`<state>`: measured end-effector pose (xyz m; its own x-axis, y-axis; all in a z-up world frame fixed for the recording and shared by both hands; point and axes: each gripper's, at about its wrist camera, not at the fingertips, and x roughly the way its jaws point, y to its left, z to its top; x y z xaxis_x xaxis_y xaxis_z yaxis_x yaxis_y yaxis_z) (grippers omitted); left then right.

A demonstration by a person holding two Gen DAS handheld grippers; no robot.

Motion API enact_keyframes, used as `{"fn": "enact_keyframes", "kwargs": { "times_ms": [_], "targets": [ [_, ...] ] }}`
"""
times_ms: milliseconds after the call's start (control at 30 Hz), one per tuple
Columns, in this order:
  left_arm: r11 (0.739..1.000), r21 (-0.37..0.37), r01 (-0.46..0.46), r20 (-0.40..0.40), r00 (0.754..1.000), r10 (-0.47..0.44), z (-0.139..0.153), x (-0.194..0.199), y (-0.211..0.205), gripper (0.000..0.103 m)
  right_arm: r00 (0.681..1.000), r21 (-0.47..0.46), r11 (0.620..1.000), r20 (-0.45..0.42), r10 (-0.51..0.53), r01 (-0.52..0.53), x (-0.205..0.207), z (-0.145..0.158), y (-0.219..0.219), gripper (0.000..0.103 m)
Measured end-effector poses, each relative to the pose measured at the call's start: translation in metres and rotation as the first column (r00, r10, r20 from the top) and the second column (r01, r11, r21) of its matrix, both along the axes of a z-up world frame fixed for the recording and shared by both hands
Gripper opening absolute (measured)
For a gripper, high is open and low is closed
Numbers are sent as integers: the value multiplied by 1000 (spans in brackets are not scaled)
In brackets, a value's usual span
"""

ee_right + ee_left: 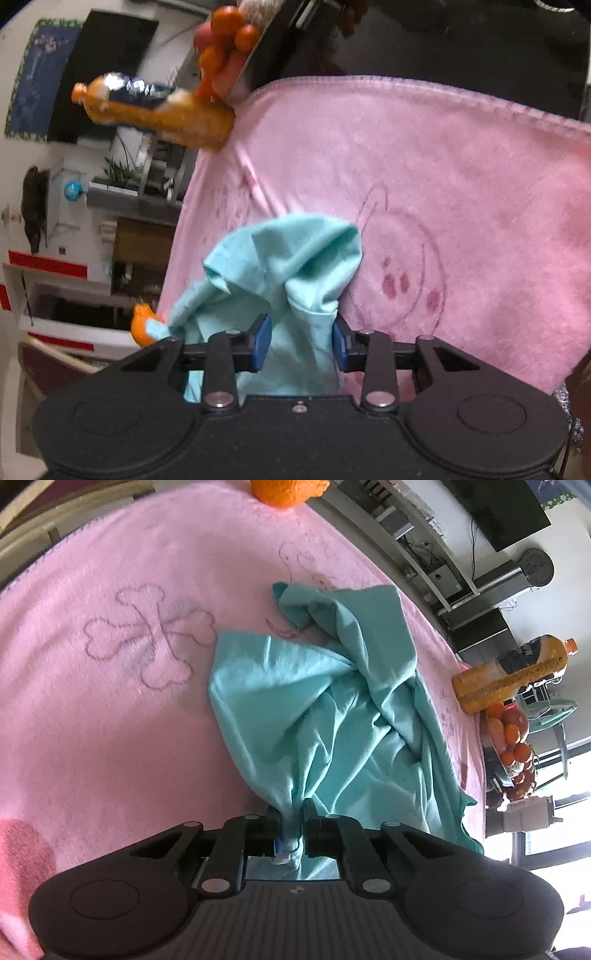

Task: Fold clothes
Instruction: 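Lift the held T-shirt high with both grippers and shake it open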

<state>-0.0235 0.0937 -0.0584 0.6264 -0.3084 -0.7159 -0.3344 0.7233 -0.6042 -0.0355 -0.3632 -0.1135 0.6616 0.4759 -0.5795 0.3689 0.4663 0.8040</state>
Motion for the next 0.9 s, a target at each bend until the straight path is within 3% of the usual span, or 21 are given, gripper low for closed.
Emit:
{"fn": "enact_keyframes", "kwargs": {
  "times_ms": [67,267,400,500,567,633,667,767,833,900],
  "targets": [
    [1000,-17,-14,20,1000,14,8,-1,3,0,1000,-55,998,-2,6,-6,-1,5,3,5],
    [996,-68,-54,77,995,59,31,-6,13,0,997,-80,996,68,-37,43,4,44,-1,2],
    [990,-117,-75,265,958,104,119,-25,29,0,987,-17,998,147,-59,62,19,107,6,2],
    [986,-143,-82,417,899,135,190,-46,40,0,938,37,997,336,-79,70,5,190,1,2],
    [987,-139,-77,535,833,140,237,-74,46,0,882,56,996,464,-81,62,-13,245,-3,2],
    [990,-105,-96,589,796,140,271,-98,46,0,823,41,997,563,-79,68,-35,286,-6,2],
    [990,-93,-104,607,783,140,285,-109,46,0,824,24,998,563,-65,62,-43,297,-5,2],
    [986,-158,-44,660,738,139,308,-145,51,0,818,15,999,574,-38,36,-69,327,-7,2],
    [983,-183,-11,724,675,142,319,-171,53,0,746,62,997,662,-69,37,-102,343,-15,2],
    [980,-198,10,762,630,148,331,-190,56,0,664,70,997,743,-82,45,-131,360,-19,2]
  ]
}}
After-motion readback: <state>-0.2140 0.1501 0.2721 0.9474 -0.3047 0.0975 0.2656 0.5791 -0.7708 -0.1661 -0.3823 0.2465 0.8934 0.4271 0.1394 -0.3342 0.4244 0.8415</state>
